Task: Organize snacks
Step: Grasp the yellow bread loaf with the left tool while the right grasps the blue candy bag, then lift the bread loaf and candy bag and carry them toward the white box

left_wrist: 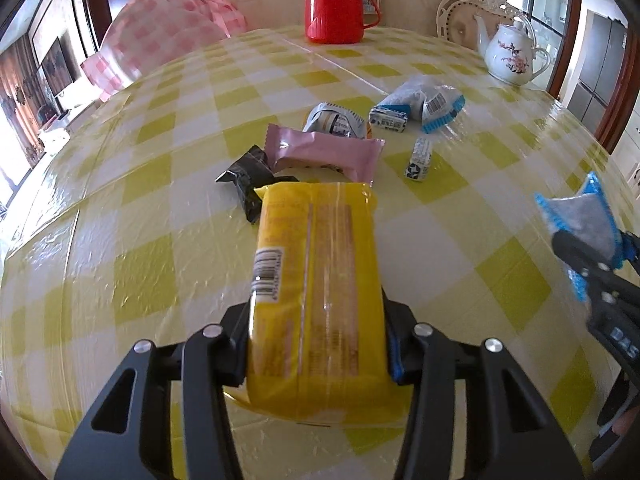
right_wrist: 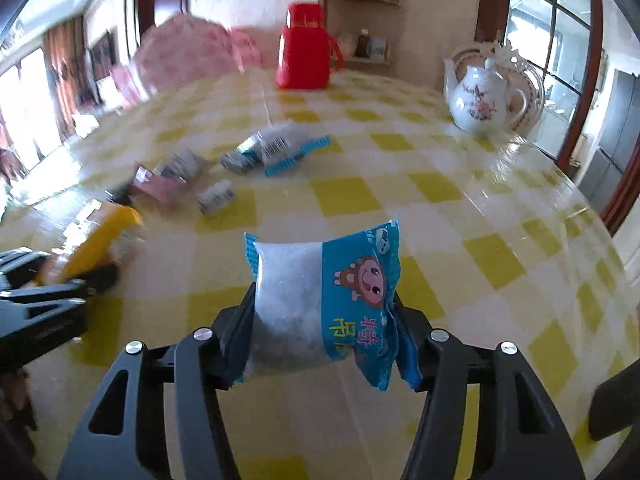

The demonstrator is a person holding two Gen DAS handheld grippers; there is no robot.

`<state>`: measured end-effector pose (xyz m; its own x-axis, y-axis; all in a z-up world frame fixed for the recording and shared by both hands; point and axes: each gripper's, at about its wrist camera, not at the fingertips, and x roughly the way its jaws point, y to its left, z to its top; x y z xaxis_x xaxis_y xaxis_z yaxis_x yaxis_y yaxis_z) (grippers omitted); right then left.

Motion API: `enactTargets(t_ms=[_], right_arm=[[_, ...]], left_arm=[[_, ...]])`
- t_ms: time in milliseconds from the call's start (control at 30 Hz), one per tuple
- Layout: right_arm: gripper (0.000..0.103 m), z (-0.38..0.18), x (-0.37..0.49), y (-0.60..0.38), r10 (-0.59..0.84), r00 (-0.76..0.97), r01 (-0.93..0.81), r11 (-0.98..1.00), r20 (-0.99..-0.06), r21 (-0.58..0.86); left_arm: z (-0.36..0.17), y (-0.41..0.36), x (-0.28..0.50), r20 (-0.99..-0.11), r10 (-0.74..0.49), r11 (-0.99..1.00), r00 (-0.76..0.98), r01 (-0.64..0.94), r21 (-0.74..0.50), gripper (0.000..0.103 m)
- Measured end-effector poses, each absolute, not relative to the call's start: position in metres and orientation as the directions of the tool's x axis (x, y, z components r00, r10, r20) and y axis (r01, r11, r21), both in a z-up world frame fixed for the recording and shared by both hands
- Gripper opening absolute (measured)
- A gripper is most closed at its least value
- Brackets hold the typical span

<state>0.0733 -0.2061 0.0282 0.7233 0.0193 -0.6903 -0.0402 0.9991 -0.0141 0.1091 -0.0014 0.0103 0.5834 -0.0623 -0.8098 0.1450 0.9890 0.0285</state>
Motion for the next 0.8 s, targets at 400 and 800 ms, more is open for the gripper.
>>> enactTargets(t_ms=[400, 800], right_arm=[[0.058, 0.053, 0.038, -0.196, 0.161, 0.793, -0.098, 0.986, -0.588, 0.137], [0.058, 0.072, -0.006, -0.193, 0.214, 0.847, -0.144, 0.974, -0.486, 0.176]], left_arm=[[0.029, 0.004, 0.079, -0.73, -0.057, 0.998, 0.681, 0.068, -0.015, 0.048], [0.066, 0.019, 0.016, -0.52, -0.032, 0.993, 0.854, -0.03, -0.112, 0.048]])
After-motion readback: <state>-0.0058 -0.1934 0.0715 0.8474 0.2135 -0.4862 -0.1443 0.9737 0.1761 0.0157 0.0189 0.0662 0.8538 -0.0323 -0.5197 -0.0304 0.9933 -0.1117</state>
